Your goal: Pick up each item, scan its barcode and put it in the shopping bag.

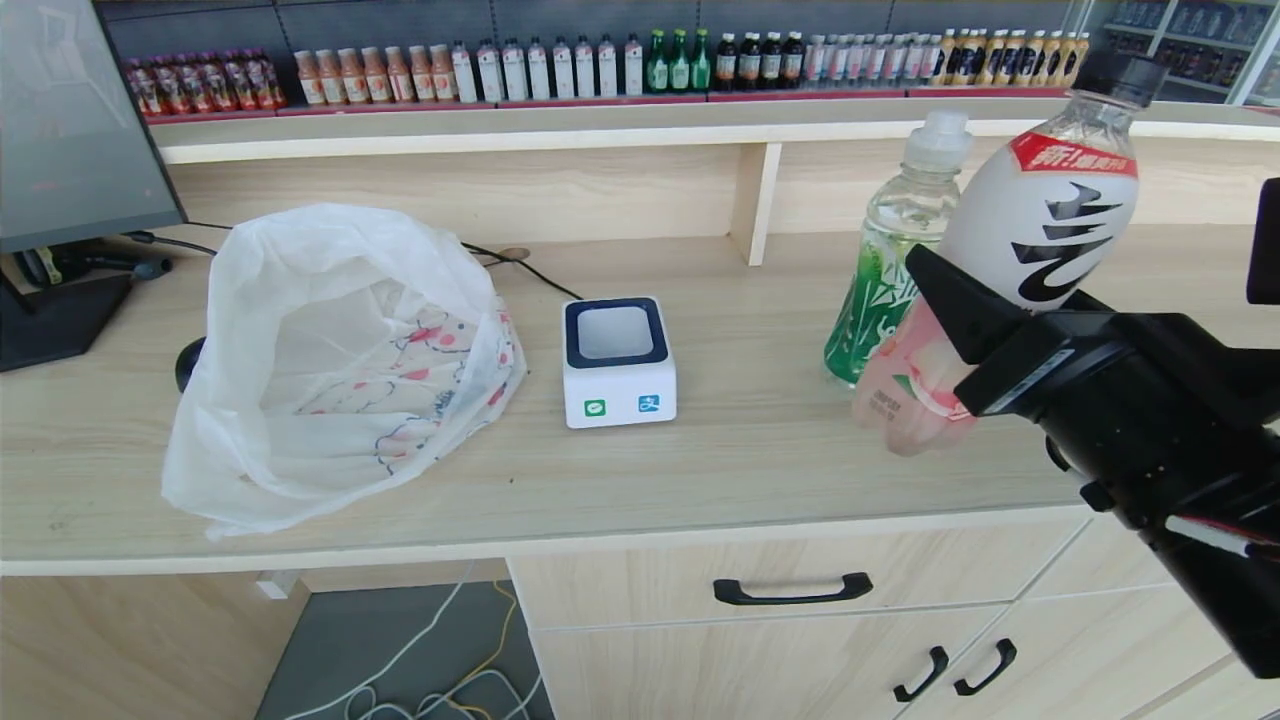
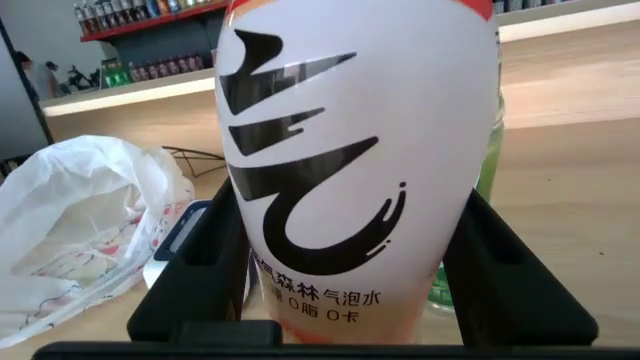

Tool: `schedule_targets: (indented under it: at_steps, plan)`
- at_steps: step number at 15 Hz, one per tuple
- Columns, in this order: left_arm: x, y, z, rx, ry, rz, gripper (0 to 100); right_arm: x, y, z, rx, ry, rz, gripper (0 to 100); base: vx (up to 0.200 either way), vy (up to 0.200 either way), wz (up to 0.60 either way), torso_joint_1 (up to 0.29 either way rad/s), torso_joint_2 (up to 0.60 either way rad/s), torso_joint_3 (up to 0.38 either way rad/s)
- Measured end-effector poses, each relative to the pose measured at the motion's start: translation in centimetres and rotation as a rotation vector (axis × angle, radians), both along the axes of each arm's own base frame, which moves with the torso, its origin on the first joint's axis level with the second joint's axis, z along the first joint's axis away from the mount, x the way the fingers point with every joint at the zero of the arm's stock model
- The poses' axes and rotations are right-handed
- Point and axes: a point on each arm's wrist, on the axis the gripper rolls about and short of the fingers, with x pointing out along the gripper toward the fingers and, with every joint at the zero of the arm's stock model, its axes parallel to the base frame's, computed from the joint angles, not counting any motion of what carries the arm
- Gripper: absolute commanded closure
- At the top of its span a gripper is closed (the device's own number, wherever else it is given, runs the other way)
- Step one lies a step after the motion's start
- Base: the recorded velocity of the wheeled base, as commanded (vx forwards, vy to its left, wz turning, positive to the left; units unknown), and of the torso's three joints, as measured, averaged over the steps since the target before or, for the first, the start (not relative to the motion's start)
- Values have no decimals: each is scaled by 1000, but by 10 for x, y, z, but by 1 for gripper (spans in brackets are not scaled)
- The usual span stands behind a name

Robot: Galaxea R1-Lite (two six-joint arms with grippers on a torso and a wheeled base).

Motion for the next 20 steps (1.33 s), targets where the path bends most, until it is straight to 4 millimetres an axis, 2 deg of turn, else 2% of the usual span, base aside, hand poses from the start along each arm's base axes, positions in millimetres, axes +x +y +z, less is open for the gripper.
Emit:
schedule_targets:
  at_steps: [4, 8, 17, 20]
  plan:
    - [0, 0, 0, -3, 0, 1, 0, 10, -17, -2, -16, -21, -56, 100, 0, 0, 0, 0, 0, 0]
    - [0, 0, 0, -2, 0, 1, 0, 13, -32, -9, -48, -29, -71, 100, 0, 200, 0, -1, 1, 2]
    - [0, 0, 0, -4, 0, 1, 0, 15, -31, -10, -60, -29, -56, 100, 0, 200, 0, 3, 3, 5]
    - [0, 0, 0, -2, -1, 1, 0, 15, -31, -11, -62, -28, -54, 100, 0, 0, 0, 0, 0, 0]
